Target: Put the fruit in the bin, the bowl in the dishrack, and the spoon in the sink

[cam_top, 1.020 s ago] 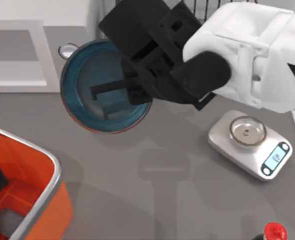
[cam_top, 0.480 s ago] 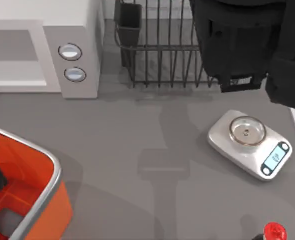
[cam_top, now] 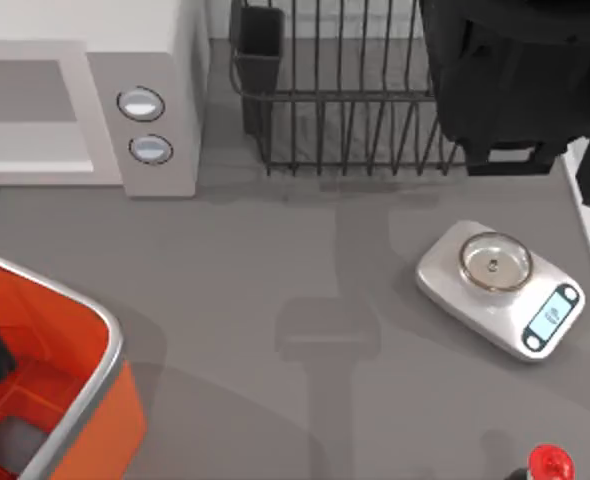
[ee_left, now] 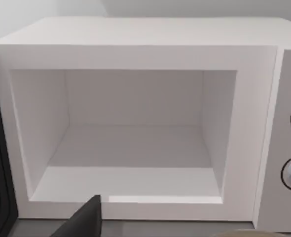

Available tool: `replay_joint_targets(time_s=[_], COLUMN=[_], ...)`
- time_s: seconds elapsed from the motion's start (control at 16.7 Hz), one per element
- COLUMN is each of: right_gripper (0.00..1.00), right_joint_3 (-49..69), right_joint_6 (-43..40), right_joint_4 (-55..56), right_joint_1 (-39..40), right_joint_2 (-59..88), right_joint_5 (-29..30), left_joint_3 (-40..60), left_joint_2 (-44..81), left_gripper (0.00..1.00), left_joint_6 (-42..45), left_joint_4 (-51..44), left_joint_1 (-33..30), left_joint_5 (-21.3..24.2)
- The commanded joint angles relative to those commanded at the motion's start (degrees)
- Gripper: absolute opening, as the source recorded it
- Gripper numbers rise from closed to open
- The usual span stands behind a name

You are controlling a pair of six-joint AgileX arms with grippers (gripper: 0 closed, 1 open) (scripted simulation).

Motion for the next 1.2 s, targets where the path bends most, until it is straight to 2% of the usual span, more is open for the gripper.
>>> replay_joint_targets(time_s=[0.3,0.78,0.96,1.2], right_gripper=[0.00,0.00,0.00,0.00], right_joint_3=[-0.56,-5.15,-6.16,-6.22], right_joint_6=[-0.17,-0.85,-0.87,-0.87], right_joint_4=[9.26,37.04,41.27,41.45], right_joint_1=[-4.77,-19.66,-22.71,-22.86], right_joint_2=[8.58,30.65,34.17,34.31], right_joint_5=[-4.68,-19.37,-22.42,-22.58], left_joint_3=[0.00,0.00,0.00,0.00], left_joint_2=[0.00,0.00,0.00,0.00], left_gripper=[1.00,1.00,1.00,1.00], left_joint_6=[0.00,0.00,0.00,0.00], left_joint_4=[0.00,0.00,0.00,0.00], left_joint_1=[0.00,0.00,0.00,0.00], left_joint_5=[0.00,0.00,0.00,0.00])
